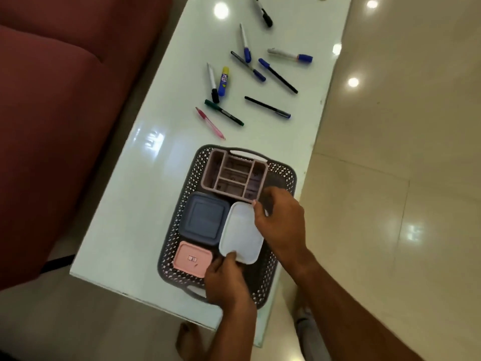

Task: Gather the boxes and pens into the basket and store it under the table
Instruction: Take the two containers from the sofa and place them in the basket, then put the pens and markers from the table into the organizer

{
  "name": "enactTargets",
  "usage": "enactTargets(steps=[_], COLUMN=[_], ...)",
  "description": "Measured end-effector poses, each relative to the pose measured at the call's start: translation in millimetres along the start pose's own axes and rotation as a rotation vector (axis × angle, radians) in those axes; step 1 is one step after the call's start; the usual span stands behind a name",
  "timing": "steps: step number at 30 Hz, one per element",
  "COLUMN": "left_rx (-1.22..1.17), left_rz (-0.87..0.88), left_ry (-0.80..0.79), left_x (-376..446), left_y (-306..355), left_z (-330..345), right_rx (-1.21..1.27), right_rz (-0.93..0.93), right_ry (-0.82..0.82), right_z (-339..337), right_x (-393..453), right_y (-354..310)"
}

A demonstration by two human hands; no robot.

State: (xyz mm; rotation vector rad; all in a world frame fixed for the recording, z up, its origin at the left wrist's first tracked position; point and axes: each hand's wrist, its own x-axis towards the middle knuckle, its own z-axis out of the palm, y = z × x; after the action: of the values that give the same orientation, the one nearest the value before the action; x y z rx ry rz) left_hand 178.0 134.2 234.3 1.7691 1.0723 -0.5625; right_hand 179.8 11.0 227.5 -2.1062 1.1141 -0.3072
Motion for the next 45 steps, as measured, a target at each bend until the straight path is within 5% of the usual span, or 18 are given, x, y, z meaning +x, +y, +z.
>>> enactTargets(steps=[5,9,22,45], left_rx=[-0.175,-0.286,-0.235,0.201], left_rz=[0.02,0.202,0.721,0.753], left_ry=[0.232,0.299,0.13,0.22], left_x=[-36.8,-62.6,-81.6,25.1], left_y=[4.5,16.4,106.2,263.3], left_z=[11.9,31.0,143.1,290.2], right_rx=[0.017,0.006,-0.21,-0.333], right_rz=[-0.151,-0.244,-0.407,-0.545], right_ry=[0.031,-0.039,-0.22,-0.495], right_z=[-39.1,-48.9,-56.8,3.7], right_x=[45.8,80.3,176.8,376.4], right_y=[-2.8,3.1,24.8,-43.5])
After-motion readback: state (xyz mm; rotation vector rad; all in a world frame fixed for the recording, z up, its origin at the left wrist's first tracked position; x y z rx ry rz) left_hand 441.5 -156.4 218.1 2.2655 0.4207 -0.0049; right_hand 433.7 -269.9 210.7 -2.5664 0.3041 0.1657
